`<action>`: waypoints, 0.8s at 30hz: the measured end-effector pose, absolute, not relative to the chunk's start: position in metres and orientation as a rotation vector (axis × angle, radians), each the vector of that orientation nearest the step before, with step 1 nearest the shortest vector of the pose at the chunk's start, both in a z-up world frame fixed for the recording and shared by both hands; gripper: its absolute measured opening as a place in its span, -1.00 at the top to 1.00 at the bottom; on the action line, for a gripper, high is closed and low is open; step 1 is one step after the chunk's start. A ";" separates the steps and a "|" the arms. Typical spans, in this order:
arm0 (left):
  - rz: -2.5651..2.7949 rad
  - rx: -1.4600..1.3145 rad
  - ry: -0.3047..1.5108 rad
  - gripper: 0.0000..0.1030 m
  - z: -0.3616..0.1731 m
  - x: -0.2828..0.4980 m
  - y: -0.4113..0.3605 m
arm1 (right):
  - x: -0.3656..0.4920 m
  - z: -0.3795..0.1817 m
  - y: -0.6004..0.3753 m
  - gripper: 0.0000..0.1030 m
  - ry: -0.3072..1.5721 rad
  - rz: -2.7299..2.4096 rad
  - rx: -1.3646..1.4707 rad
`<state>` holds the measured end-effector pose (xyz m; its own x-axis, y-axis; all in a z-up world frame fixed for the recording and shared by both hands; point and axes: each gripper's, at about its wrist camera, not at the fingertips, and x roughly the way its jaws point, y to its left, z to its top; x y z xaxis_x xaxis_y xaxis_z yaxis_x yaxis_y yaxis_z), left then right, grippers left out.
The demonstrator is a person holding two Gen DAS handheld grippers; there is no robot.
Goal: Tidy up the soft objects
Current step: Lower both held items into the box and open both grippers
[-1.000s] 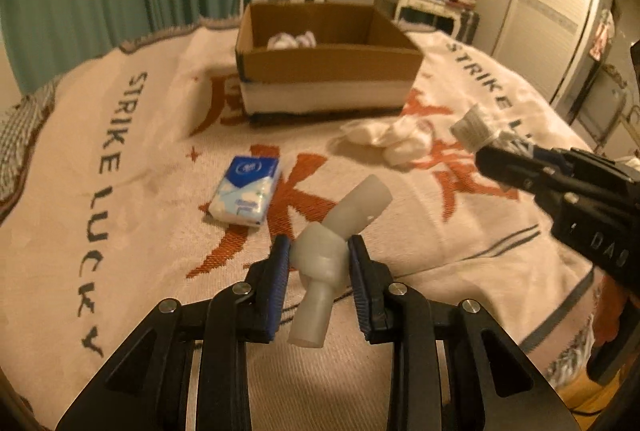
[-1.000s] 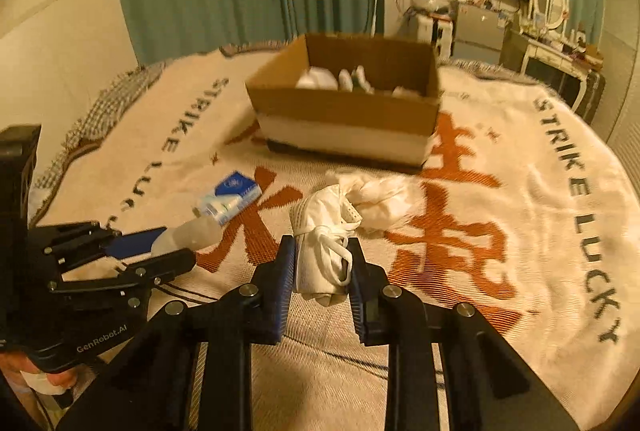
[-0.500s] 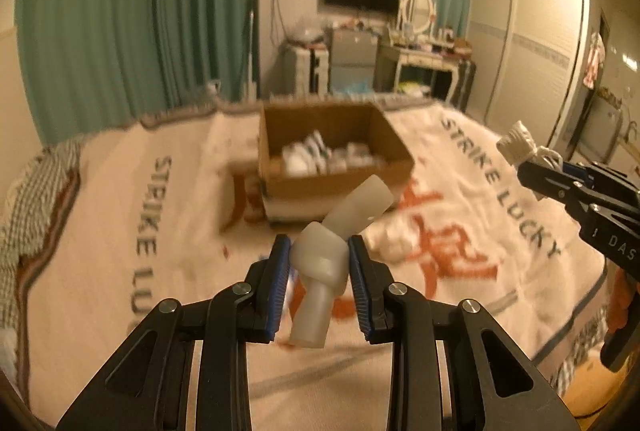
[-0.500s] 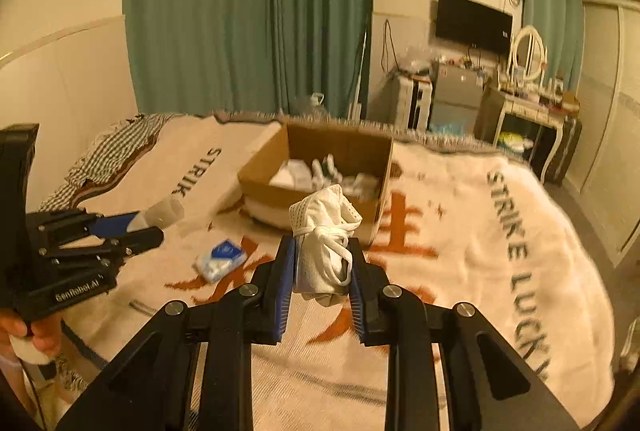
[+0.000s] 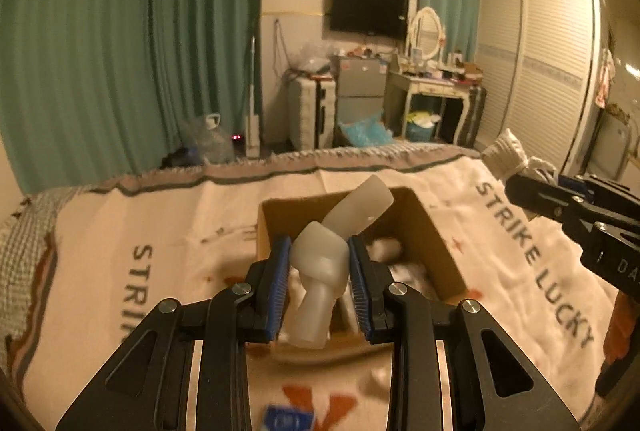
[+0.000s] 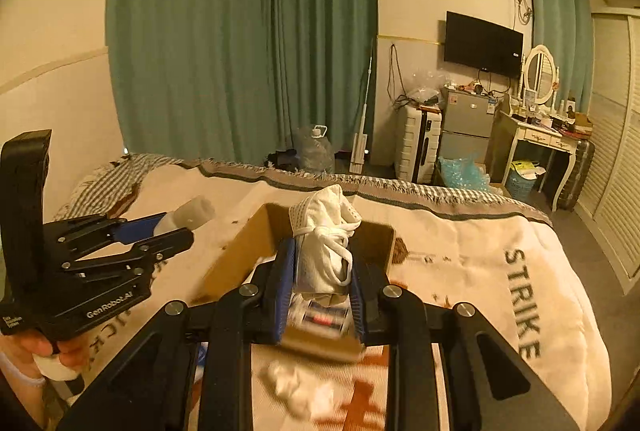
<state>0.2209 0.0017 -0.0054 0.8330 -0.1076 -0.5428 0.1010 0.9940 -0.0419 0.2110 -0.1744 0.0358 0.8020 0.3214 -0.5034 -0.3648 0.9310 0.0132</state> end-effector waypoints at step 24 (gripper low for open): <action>-0.010 0.056 0.640 -0.55 -0.063 0.306 -0.015 | 0.320 -0.046 -0.188 -0.25 0.640 0.279 -0.030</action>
<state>0.3057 -0.0153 -0.0633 0.8021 0.0079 -0.5971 0.0267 0.9984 0.0490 0.3197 -0.1881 -0.0461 0.7662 0.2481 -0.5928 -0.2664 0.9621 0.0585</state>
